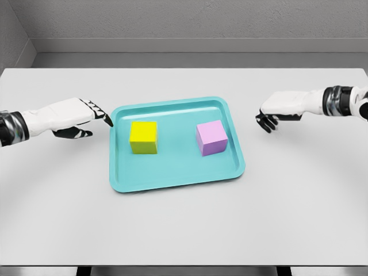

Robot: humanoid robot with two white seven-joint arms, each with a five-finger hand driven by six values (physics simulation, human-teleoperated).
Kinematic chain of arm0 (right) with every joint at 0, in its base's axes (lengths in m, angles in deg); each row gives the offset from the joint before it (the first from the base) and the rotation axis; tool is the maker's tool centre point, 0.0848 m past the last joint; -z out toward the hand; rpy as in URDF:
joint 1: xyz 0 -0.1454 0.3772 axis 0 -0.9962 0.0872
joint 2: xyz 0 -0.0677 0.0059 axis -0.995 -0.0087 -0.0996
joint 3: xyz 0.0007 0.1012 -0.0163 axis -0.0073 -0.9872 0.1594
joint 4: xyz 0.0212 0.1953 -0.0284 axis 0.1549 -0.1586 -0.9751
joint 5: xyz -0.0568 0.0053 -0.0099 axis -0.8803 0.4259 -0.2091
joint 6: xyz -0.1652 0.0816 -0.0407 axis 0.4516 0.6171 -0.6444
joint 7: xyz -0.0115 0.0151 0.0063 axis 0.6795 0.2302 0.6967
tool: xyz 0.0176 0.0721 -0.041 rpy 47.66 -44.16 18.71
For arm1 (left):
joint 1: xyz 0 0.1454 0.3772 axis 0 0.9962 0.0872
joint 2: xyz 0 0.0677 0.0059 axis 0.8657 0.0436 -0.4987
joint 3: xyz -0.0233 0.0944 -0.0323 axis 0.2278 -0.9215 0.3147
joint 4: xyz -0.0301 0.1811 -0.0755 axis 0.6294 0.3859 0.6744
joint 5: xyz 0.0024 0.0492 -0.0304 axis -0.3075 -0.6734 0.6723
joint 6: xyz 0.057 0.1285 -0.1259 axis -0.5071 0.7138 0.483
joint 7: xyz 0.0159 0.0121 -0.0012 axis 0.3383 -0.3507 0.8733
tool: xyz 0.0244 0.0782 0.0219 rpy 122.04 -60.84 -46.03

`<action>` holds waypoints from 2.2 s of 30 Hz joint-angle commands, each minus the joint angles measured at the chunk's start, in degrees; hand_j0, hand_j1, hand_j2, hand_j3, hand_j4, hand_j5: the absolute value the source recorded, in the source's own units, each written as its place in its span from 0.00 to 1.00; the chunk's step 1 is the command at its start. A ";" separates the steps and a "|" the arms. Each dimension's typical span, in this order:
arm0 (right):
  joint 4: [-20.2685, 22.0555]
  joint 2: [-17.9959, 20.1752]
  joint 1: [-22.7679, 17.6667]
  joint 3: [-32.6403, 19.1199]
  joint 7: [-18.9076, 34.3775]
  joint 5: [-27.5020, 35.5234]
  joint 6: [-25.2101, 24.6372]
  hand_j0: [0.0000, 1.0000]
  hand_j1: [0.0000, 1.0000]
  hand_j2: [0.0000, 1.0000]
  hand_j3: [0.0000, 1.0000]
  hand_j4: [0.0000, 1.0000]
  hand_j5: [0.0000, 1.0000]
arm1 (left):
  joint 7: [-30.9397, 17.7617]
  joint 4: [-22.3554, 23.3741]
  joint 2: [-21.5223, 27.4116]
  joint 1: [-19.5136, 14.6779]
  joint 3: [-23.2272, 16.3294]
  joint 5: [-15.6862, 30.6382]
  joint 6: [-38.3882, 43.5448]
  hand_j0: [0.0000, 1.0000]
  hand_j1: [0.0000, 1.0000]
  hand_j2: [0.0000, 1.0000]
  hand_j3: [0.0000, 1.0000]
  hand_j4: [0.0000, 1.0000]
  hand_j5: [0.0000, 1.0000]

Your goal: Push two cubes

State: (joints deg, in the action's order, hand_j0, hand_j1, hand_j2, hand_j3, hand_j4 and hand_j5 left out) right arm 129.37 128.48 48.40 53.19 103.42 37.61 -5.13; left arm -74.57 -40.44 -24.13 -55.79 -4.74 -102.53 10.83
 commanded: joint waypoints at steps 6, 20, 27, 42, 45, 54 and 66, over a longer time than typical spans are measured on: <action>0.15 -2.07 1.85 5.15 0.00 -1.65 -0.10 0.13 0.13 0.13 0.13 0.13 0.13 | 0.02 -0.50 -1.72 0.00 0.01 0.43 0.16 0.67 0.67 0.67 0.67 0.67 0.67; 2.44 -3.21 3.34 8.84 0.00 -1.91 -0.10 0.13 0.13 0.13 0.13 0.13 0.13 | 0.02 -1.20 -2.69 0.26 -1.74 0.08 0.16 0.67 0.67 0.67 0.67 0.67 0.67; 3.67 -3.48 4.04 9.55 0.00 -1.91 -0.10 0.13 0.13 0.13 0.13 0.13 0.13 | 0.02 -2.26 -2.95 0.18 -2.62 0.17 0.16 0.67 0.67 0.67 0.67 0.67 0.67; 4.37 -5.15 4.84 11.66 0.00 -1.91 -0.10 0.13 0.13 0.13 0.13 0.13 0.13 | 0.02 -2.70 -3.57 0.00 -3.59 -0.01 0.16 0.67 0.67 0.67 0.67 0.67 0.67; 4.72 -5.23 4.92 12.01 0.00 -1.91 -0.10 0.13 0.13 0.13 0.13 0.13 0.13 | 0.02 -2.52 -2.60 0.09 -3.15 0.08 0.16 0.67 0.67 0.67 0.67 0.67 0.67; 5.69 -6.29 5.27 12.45 0.00 -1.91 -0.10 0.13 0.13 0.13 0.13 0.13 0.13 | 0.02 -1.47 -6.03 -0.79 -3.15 -0.09 0.16 0.64 0.64 0.64 0.64 0.64 0.64; 5.52 -7.69 5.63 12.45 0.00 -1.91 -0.10 0.13 0.13 0.13 0.13 0.13 0.13 | 0.02 -1.56 -6.73 -1.14 -3.15 0.08 0.16 0.64 0.64 0.64 0.64 0.64 0.64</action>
State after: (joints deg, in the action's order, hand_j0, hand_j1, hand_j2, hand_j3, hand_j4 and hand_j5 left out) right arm 134.90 121.01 54.11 65.69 103.43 35.45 -5.10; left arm -74.57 -41.99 -31.10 -56.93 -8.08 -102.85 10.84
